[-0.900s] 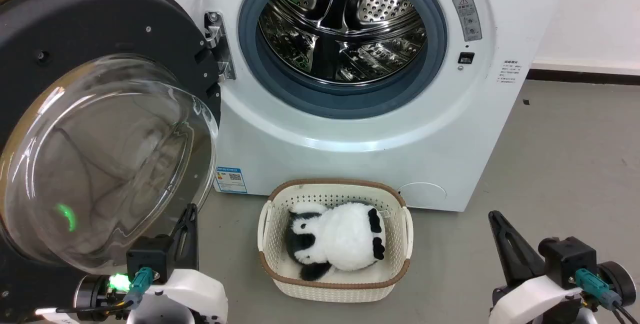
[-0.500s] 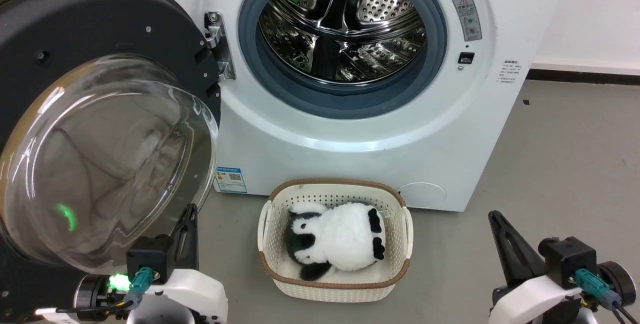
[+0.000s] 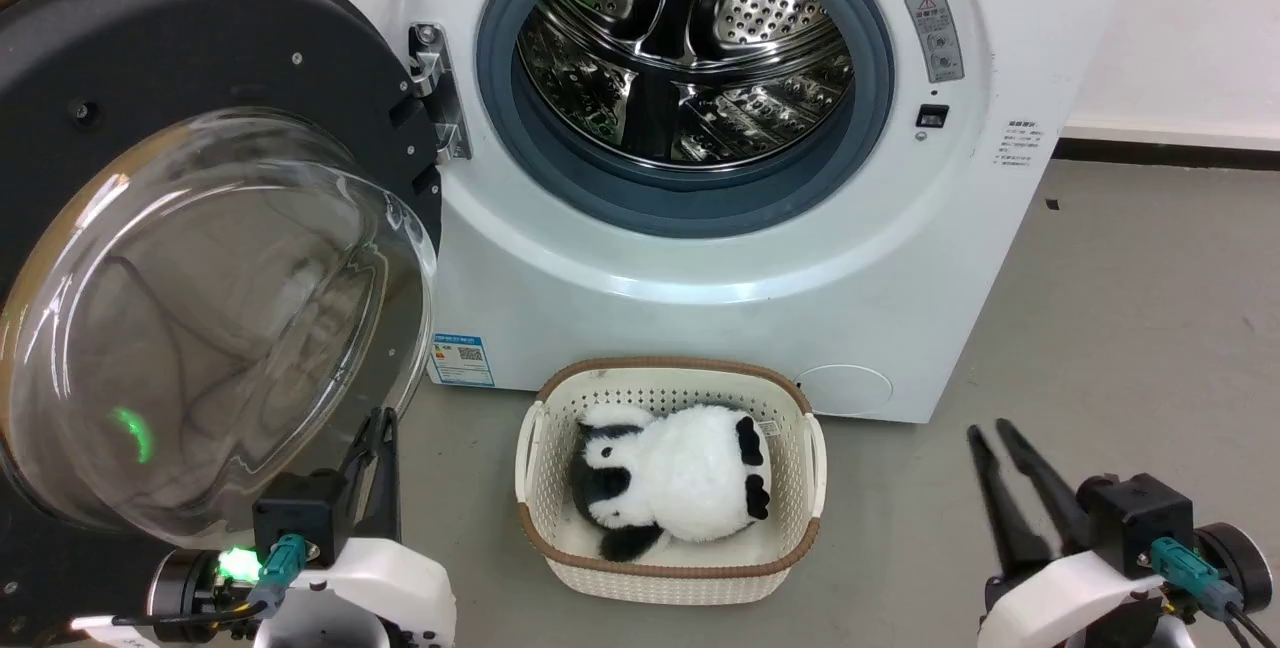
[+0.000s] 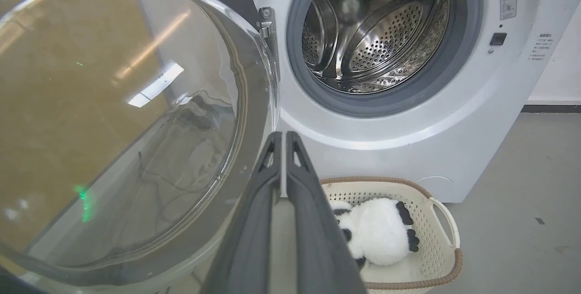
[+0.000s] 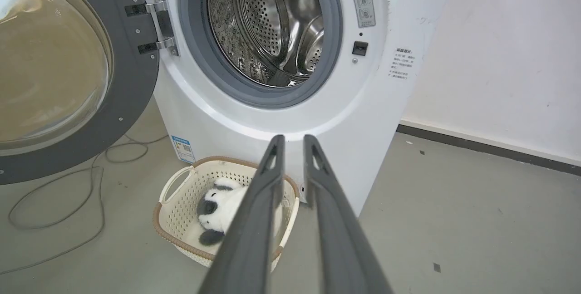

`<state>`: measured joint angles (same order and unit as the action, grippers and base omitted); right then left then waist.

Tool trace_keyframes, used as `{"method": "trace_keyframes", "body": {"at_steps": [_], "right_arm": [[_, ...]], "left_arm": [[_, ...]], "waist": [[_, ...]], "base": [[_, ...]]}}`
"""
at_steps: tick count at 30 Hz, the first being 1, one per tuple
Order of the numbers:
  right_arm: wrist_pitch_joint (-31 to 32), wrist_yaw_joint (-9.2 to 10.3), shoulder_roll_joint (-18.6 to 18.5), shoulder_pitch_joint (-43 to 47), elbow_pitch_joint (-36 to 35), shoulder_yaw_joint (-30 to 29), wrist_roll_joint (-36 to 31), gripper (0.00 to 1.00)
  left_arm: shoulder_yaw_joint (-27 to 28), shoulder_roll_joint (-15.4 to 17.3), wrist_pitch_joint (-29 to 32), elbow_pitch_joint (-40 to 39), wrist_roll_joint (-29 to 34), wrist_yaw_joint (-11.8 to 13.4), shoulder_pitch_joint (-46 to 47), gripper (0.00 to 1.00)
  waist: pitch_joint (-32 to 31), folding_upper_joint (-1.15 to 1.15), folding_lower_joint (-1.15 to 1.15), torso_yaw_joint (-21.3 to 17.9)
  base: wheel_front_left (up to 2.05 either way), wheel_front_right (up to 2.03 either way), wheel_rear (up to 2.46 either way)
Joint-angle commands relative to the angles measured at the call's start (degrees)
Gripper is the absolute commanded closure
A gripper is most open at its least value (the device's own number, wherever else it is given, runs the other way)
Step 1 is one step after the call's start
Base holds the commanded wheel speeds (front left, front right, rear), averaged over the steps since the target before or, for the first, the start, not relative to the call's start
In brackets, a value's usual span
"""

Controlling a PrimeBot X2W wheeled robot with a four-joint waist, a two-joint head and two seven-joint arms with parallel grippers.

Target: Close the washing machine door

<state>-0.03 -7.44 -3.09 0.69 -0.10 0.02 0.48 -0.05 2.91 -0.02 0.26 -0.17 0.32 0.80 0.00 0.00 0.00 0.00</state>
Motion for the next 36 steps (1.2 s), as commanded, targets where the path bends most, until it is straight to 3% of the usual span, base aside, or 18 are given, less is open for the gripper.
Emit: {"method": "trace_keyframes", "body": {"at_steps": [1,9,10,11,36], "right_arm": [[-0.06,0.00,0.00,-0.01,0.02,-0.07,0.04,0.00],[-0.89,0.00,0.01,-0.14,0.24,-1.06,0.79,0.00],[-1.25,0.00,0.02,-0.18,0.31,-1.48,1.12,0.00],[-1.37,0.00,0.02,-0.19,0.33,-1.63,1.22,0.00],[-4.36,-0.01,0.06,-0.77,0.73,-5.58,3.74,0.00]], "left_arm": [[-0.01,0.00,-0.06,0.03,-0.02,0.04,0.00,0.00],[-0.46,0.00,-0.89,0.12,-0.27,0.92,0.00,0.00],[-0.64,0.00,-1.25,0.09,-0.35,1.28,0.06,0.76],[-0.69,0.00,-1.37,0.07,-0.42,1.36,0.10,1.00],[-0.85,1.34,-4.36,-5.19,-1.04,-0.81,10.01,1.00]], "waist": [[0.01,0.00,0.00,0.00],[0.09,0.00,0.00,0.01],[0.12,0.00,0.00,0.06],[0.13,0.00,0.00,0.09],[1.24,0.00,0.00,5.16]], "base": [[0.00,0.00,0.00],[0.00,0.00,0.00],[0.00,0.00,0.00],[0.00,0.00,0.00],[0.00,0.00,0.00]]}}
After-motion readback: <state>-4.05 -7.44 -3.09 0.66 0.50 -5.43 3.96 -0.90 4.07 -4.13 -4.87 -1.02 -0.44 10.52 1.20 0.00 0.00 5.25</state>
